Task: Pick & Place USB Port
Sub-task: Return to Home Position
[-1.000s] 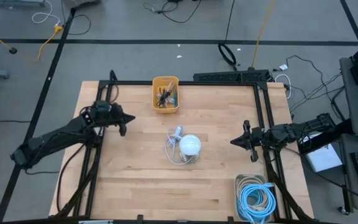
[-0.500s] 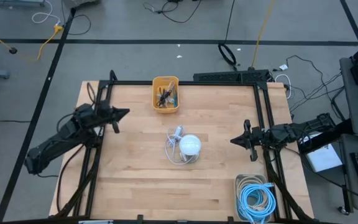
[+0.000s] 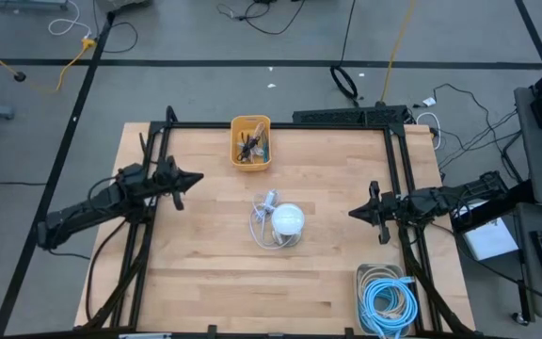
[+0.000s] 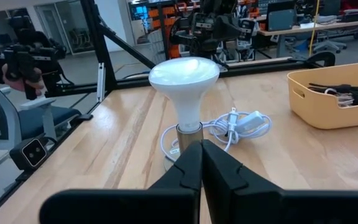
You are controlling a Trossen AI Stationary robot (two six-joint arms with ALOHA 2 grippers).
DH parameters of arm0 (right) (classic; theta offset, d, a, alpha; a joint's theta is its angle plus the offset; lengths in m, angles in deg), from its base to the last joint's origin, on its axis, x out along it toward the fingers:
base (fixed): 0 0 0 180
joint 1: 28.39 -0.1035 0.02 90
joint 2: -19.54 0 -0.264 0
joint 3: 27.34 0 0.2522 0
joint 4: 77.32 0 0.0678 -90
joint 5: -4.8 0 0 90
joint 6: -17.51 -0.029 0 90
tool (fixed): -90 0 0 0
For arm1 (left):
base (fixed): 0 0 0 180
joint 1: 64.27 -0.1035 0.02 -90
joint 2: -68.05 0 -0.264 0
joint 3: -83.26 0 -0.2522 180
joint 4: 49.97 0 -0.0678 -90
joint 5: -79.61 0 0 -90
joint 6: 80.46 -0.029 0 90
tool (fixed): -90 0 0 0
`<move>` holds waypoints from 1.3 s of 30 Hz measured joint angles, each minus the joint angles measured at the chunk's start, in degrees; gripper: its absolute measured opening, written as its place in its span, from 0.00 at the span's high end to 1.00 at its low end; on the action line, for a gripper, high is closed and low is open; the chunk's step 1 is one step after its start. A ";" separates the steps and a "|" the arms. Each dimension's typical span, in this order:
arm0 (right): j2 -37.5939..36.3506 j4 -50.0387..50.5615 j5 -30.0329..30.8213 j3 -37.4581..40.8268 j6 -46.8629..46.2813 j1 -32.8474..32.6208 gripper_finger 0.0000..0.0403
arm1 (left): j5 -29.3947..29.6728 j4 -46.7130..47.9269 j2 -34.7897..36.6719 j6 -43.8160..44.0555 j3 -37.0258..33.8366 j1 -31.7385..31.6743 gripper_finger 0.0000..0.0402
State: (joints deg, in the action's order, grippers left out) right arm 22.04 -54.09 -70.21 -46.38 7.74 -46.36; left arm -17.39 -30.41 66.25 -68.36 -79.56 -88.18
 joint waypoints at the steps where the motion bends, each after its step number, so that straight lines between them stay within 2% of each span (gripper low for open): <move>1: 0.01 0.02 -0.01 0.00 0.00 0.00 1.00 | 0.04 -0.19 -0.01 -0.27 0.00 0.56 1.00; 8: 0.00 1.43 0.54 0.00 1.14 0.00 1.00 | 0.71 0.03 -0.55 -3.97 -0.02 4.20 1.00; 16: 0.02 2.79 4.50 0.02 4.54 0.00 1.00 | 2.33 0.20 -3.91 -11.22 -0.02 4.04 1.00; 19: 0.02 2.72 7.08 0.02 6.22 0.01 1.00 | 1.45 0.16 -5.06 -12.68 -0.02 2.91 1.00; 22: 0.02 2.70 7.83 0.02 6.39 0.07 1.00 | -2.23 -0.12 -5.57 -13.74 -0.02 1.28 1.00; 27: 0.02 2.57 7.57 0.02 4.86 0.07 1.00 | -7.91 -0.81 -5.71 -12.52 -0.02 -1.40 1.00; 33: 0.02 2.40 7.53 0.02 0.14 0.02 1.00 | -7.98 -0.85 -5.71 -5.03 -0.02 -2.69 0.97; 39: 0.02 -0.71 7.51 0.02 -0.01 0.02 1.00 | -7.98 -0.91 -5.71 -2.93 -0.02 -2.71 0.93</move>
State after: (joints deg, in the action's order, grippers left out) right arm 22.06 -54.80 -62.70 -46.36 7.73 -46.34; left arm -25.37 -31.33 60.54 -71.29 -79.58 -90.89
